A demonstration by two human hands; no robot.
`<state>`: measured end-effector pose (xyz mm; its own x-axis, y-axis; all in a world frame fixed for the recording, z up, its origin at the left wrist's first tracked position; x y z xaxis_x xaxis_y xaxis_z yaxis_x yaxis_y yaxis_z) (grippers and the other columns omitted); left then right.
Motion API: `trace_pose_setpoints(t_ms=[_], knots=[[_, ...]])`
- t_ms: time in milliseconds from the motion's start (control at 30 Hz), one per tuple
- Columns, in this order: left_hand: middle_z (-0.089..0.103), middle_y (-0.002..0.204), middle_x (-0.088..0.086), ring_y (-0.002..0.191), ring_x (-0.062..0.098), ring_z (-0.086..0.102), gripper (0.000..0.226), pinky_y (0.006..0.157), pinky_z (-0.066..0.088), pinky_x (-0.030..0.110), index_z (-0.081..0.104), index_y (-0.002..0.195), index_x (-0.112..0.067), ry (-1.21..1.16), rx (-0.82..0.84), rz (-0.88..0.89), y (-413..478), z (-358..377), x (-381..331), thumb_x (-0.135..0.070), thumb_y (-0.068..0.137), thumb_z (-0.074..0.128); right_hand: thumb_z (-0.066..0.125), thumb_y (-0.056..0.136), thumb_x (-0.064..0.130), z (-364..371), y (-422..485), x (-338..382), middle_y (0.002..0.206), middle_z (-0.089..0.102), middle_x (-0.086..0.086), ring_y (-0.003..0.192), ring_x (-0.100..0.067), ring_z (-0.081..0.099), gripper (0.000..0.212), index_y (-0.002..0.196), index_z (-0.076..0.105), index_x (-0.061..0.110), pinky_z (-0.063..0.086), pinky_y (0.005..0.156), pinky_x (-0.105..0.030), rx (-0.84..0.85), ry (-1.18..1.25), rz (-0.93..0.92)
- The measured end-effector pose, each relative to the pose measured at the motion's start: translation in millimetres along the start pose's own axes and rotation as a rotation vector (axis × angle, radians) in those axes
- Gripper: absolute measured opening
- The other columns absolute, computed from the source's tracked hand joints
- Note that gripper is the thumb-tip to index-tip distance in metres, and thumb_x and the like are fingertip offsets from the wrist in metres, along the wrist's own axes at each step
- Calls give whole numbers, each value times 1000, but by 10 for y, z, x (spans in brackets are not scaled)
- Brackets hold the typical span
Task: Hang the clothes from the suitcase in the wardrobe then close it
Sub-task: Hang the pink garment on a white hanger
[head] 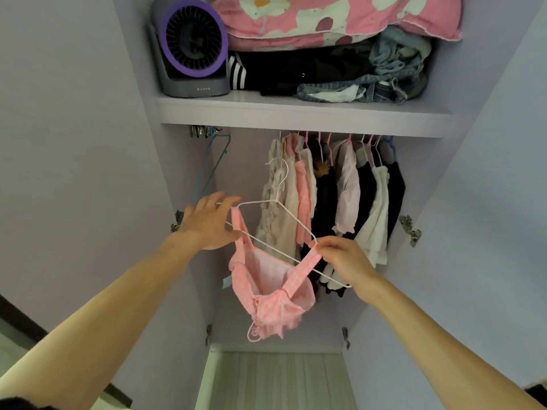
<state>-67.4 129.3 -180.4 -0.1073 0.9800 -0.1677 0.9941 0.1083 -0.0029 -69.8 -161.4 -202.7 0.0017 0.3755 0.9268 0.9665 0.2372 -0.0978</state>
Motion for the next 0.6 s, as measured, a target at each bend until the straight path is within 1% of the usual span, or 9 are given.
trace_pose_setpoints(t_ms=[67,100,167,200,233,367,433,533,600], knots=[[-3,167,1,154,24,-2,77,120,3,58,9,156,-40,187,-5,-55,29,-31,227,-57,94,51,58,97,13,122,150,-13,98,67,10,91,-3,59,22,90,70,29,44,85,-21,3,72,68],[-8,167,3,154,24,-6,75,119,-1,60,5,157,-39,289,-3,-98,42,-50,353,-56,96,46,58,97,13,195,243,-17,95,66,7,83,-4,58,20,93,71,28,45,77,-21,-2,107,114],[-13,167,6,153,25,-13,71,117,-7,63,2,158,-35,493,-19,-158,71,-108,576,-51,99,37,57,96,13,339,419,-45,89,63,0,59,-8,47,19,101,73,21,38,49,-17,-37,180,236],[-14,167,6,153,25,-15,68,116,-8,64,2,159,-34,578,-40,-182,92,-139,698,-49,100,33,55,95,12,424,547,-58,88,61,-4,52,-9,41,20,104,73,16,32,40,-16,-54,202,283],[-14,167,6,153,25,-16,66,116,-10,65,3,159,-32,656,-54,-200,105,-171,798,-48,101,29,54,95,10,496,652,-59,86,60,-7,49,-10,37,21,105,72,13,28,36,-17,-69,214,306],[-11,166,12,153,30,-15,65,116,-18,59,1,160,-25,942,-95,-269,184,-221,1096,-48,102,18,52,95,8,807,1154,-50,77,56,-3,54,-12,42,18,98,70,9,33,43,-20,-80,225,305],[-11,166,16,152,34,-14,66,115,-18,60,2,160,-20,1072,-113,-264,205,-159,1179,-48,102,14,54,94,10,968,1434,-71,69,52,-4,49,-14,41,15,90,68,6,32,41,-23,-99,225,311],[-18,162,22,150,41,-18,65,113,-19,64,-2,159,-13,1220,-96,-236,221,-20,1274,-44,103,10,58,91,13,1180,1804,-45,64,50,-5,49,-18,41,11,83,63,8,32,47,-30,-120,281,297],[-23,160,24,149,43,-21,64,112,-19,65,-6,159,-12,1270,-105,-228,259,67,1386,-42,104,9,55,90,9,1342,2068,-19,63,47,-5,43,-15,39,14,77,57,9,30,44,-29,-144,312,250]])
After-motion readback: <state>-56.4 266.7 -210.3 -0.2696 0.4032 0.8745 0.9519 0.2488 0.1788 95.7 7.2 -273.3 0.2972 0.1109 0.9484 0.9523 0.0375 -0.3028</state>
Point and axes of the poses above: each hand's wrist, its own y-axis towards the middle knuckle, its own z-axis out of the palm, x = y × z, the point moved 3 cm from there along y, towards the middle knuckle
